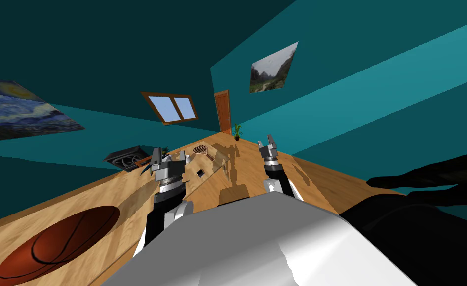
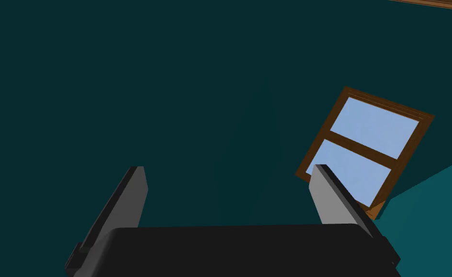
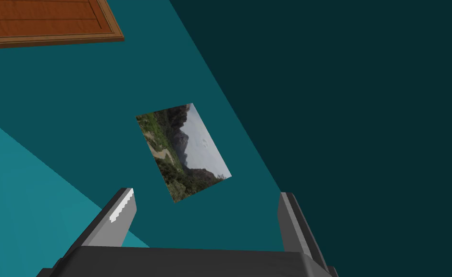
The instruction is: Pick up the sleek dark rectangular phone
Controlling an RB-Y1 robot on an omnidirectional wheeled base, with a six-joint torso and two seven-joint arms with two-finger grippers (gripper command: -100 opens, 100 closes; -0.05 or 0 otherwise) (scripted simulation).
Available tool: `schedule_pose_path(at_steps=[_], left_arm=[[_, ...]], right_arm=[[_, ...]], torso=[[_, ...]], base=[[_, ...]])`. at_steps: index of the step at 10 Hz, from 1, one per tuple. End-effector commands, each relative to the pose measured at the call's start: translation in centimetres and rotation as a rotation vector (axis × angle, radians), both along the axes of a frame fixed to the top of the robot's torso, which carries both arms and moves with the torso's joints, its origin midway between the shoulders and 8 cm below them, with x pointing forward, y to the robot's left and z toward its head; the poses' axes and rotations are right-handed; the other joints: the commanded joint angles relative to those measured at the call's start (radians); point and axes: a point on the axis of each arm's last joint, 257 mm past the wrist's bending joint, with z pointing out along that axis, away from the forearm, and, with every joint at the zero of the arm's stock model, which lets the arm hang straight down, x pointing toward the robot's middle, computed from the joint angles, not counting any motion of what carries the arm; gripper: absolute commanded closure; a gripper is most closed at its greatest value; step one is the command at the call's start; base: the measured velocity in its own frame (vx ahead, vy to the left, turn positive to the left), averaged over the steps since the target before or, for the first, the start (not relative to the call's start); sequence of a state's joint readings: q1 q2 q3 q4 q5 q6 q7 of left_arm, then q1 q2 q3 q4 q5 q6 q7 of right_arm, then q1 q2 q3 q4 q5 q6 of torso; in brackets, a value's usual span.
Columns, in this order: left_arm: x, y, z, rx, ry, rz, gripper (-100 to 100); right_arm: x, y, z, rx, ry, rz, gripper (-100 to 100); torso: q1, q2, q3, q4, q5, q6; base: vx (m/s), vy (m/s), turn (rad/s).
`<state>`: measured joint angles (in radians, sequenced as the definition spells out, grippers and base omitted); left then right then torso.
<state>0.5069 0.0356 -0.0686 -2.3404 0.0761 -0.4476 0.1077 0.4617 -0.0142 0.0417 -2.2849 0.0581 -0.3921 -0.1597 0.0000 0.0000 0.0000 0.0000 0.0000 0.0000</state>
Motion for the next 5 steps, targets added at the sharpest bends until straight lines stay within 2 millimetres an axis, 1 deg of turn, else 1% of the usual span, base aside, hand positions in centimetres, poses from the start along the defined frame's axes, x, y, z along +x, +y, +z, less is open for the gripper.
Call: schedule_pose_path(at_steps=[1,3,5], left_arm=[[0.3,-0.5,-1.2,0.009,0.034,-0.033,-100],[0.7,-1.0,-3.2,0.008,0.087,-0.072,-100],[1.1,-1.6,-6.3,0.002,0.166,-0.121,-100]], right_arm=[[0.0,0.0,0.0,0.000,0.000,0.000,0],[0.0,0.0,0.0,0.000,0.000,0.000,0],[0.0,0.0,0.0,0.000,0.000,0.000,0]], torso=[[0.000,0.000,0.000,0.000,0.000,0.000],[-0.002,0.005,0.003,0.001,0.000,0.000],[-0.004,0.005,0.003,0.001,-0.001,0.000]], base=[[-0.043,-0.017,0.064],[-0.086,-0.043,0.050],[-0.071,-0.060,0.050]])
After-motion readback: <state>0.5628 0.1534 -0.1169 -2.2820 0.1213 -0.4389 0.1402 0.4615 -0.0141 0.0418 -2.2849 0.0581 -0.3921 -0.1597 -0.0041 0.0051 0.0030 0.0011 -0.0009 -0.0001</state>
